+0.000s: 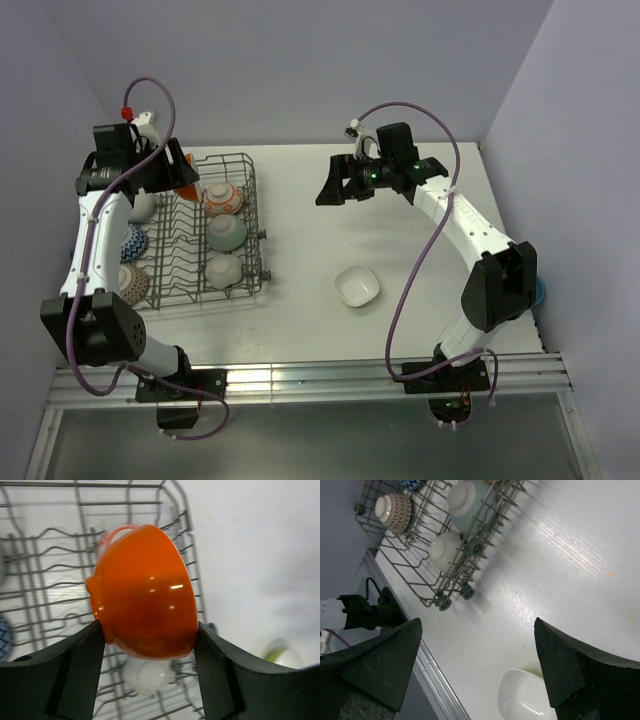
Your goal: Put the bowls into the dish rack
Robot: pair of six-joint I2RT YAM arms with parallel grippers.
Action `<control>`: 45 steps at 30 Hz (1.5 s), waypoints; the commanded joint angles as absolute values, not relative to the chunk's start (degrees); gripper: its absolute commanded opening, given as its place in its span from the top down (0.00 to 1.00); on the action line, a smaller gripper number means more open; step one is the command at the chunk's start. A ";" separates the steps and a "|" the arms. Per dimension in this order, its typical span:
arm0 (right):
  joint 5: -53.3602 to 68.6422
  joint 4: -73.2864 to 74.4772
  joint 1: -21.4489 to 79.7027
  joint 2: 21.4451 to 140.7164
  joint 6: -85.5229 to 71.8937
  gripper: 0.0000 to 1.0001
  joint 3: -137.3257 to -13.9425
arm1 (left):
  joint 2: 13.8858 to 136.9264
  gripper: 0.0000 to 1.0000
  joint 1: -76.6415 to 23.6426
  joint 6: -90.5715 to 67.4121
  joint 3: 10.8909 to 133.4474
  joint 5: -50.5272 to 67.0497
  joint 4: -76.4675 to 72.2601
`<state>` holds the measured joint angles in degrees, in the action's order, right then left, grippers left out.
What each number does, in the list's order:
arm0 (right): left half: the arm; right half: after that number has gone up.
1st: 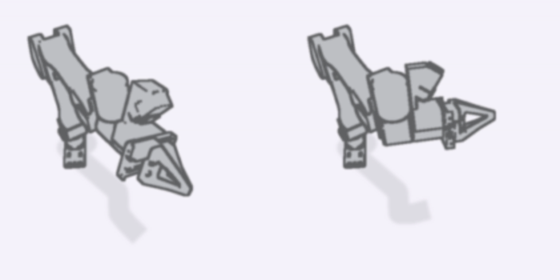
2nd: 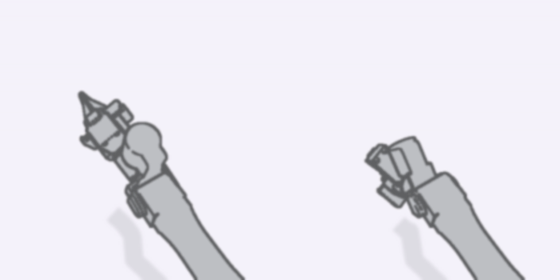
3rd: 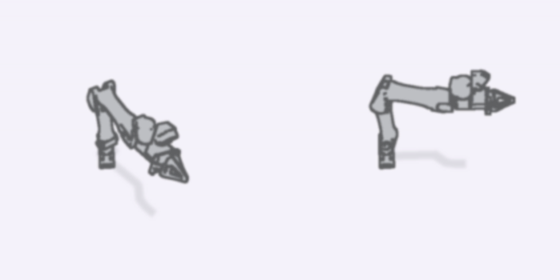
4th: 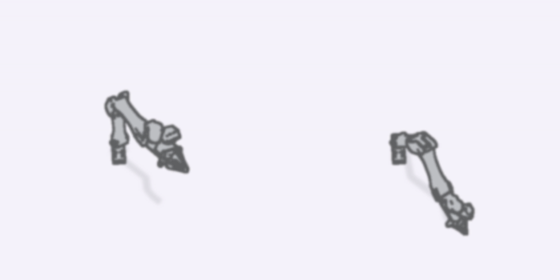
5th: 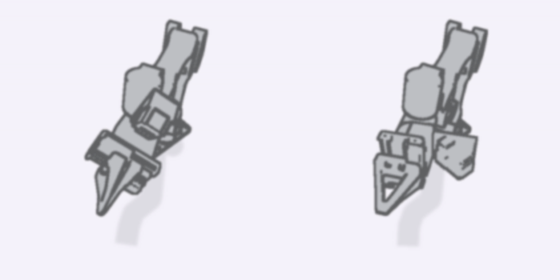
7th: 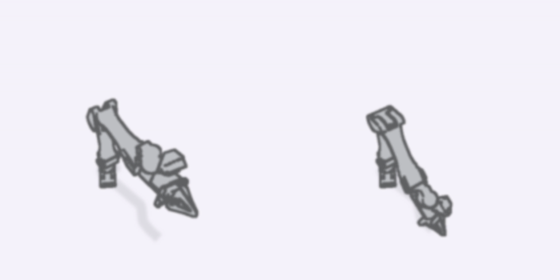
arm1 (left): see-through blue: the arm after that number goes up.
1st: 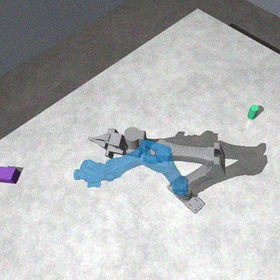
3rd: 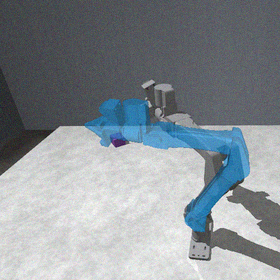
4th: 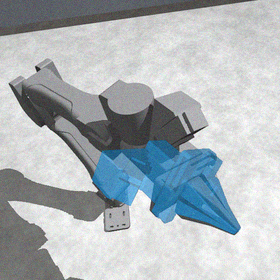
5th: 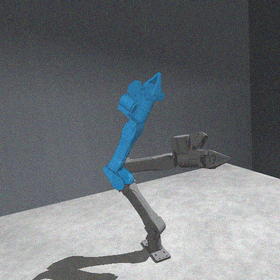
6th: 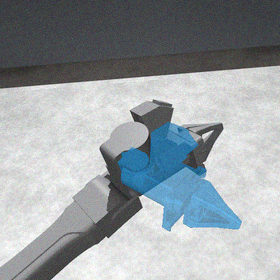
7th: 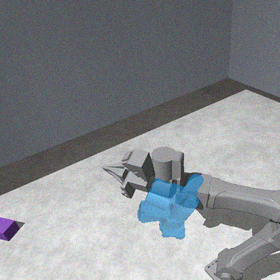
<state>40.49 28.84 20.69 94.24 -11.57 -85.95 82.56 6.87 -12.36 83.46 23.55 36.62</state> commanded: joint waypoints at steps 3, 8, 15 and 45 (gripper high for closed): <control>38.41 34.18 19.43 90.79 -7.03 0.00 -89.03 | 87.35 1.00 6.77 2.98 90.87 11.88 44.03; 38.15 36.12 18.90 91.41 -6.24 0.00 -90.18 | 93.07 1.00 6.77 10.45 94.39 4.58 44.47; 37.88 36.12 18.90 91.41 -6.33 0.00 -89.56 | 98.69 1.00 6.94 24.84 97.90 2.72 42.63; 35.07 37.09 18.90 91.14 -5.54 0.00 -88.59 | 113.03 1.00 6.77 50.27 106.17 3.43 49.83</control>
<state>35.55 36.93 19.22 93.97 -6.44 -87.22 112.38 6.90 46.83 105.10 2.76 49.67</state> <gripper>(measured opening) 0.997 0.690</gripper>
